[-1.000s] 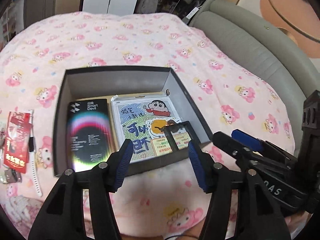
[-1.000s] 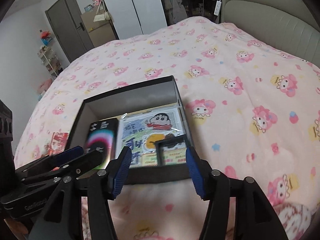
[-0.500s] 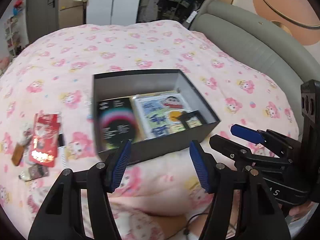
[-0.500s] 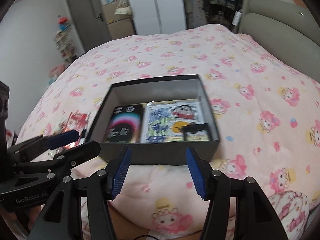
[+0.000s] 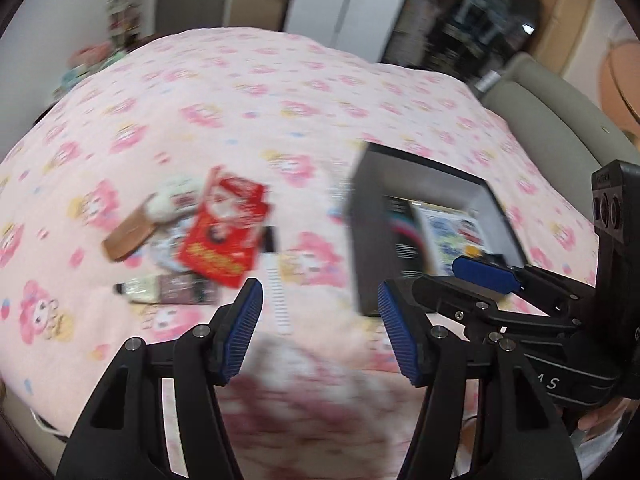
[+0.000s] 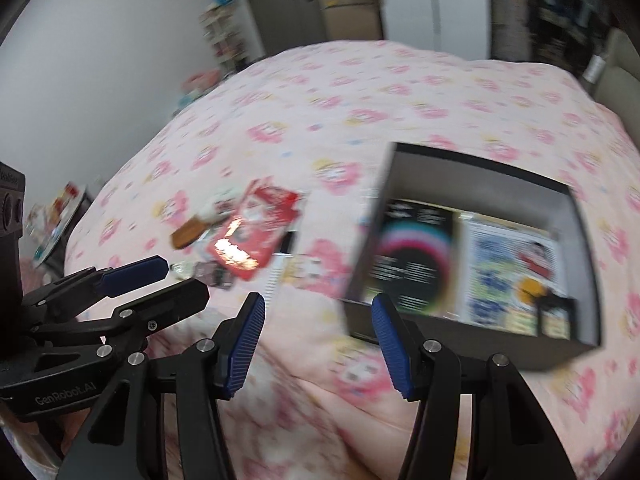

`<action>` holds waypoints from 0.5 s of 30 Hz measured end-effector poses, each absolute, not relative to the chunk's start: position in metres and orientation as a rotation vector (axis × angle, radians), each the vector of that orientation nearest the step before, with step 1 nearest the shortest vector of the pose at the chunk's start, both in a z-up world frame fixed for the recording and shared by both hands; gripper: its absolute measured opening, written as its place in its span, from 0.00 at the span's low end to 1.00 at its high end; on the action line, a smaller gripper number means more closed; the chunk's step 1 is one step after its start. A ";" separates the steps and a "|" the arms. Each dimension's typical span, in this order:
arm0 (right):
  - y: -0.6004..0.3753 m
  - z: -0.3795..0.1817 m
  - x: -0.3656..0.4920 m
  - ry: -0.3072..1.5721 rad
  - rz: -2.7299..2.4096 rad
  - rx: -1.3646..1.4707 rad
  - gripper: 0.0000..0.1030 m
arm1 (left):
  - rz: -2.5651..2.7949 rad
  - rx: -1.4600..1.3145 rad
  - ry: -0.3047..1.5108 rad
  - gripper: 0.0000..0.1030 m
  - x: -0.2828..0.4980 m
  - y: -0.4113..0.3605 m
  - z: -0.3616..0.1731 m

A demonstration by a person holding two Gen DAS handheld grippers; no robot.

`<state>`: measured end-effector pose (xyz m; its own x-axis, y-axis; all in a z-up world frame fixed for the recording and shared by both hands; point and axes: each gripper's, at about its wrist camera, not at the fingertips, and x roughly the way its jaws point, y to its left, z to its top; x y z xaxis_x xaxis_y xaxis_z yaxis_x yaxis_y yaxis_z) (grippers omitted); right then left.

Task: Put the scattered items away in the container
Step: 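Move the left gripper back to the red packet on the bed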

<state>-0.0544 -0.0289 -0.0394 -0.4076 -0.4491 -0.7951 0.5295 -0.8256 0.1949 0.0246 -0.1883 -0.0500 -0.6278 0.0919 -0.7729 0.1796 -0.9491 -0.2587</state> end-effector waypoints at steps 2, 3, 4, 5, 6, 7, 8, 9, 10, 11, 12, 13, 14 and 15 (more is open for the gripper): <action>-0.055 -0.050 -0.058 0.136 -2.181 1.250 0.52 | -2.710 1.327 0.553 0.60 0.029 -0.212 -0.063; -0.066 -0.056 -0.059 0.145 -2.152 1.266 0.52 | -2.693 1.331 0.594 0.60 0.030 -0.224 -0.070; -0.078 -0.063 -0.063 0.149 -2.114 1.286 0.52 | -2.674 1.335 0.644 0.60 0.030 -0.236 -0.078; -0.089 -0.070 -0.067 0.147 -2.072 1.305 0.52 | -2.648 1.337 0.697 0.60 0.028 -0.248 -0.086; -0.097 -0.075 -0.070 0.142 -2.045 1.317 0.52 | -2.607 1.344 0.751 0.60 0.026 -0.263 -0.094; -0.106 -0.082 -0.076 0.133 -2.017 1.331 0.52 | -2.556 1.349 0.804 0.60 0.022 -0.279 -0.104; -0.115 -0.089 -0.084 0.126 -2.010 1.347 0.52 | -2.519 1.352 0.845 0.60 0.018 -0.293 -0.113; -0.121 -0.096 -0.091 0.133 -2.017 1.363 0.52 | -2.491 1.352 0.880 0.60 0.015 -0.305 -0.121; -0.127 -0.101 -0.098 0.144 -2.023 1.378 0.52 | -2.471 1.356 0.908 0.60 0.011 -0.317 -0.130; -0.132 -0.106 -0.105 0.157 -2.030 1.394 0.52 | -2.462 1.364 0.928 0.59 0.006 -0.326 -0.137; -0.138 -0.114 -0.114 0.172 -2.034 1.409 0.52 | -2.459 1.380 0.948 0.59 0.001 -0.333 -0.144; -0.142 -0.120 -0.121 0.182 -2.031 1.419 0.52 | -2.459 1.398 0.973 0.59 -0.005 -0.338 -0.152; -0.147 -0.126 -0.128 0.192 -2.024 1.430 0.52 | -2.457 1.417 0.993 0.57 -0.010 -0.342 -0.158; -0.151 -0.132 -0.134 0.199 -2.019 1.439 0.52 | -2.458 1.444 1.007 0.54 -0.017 -0.344 -0.166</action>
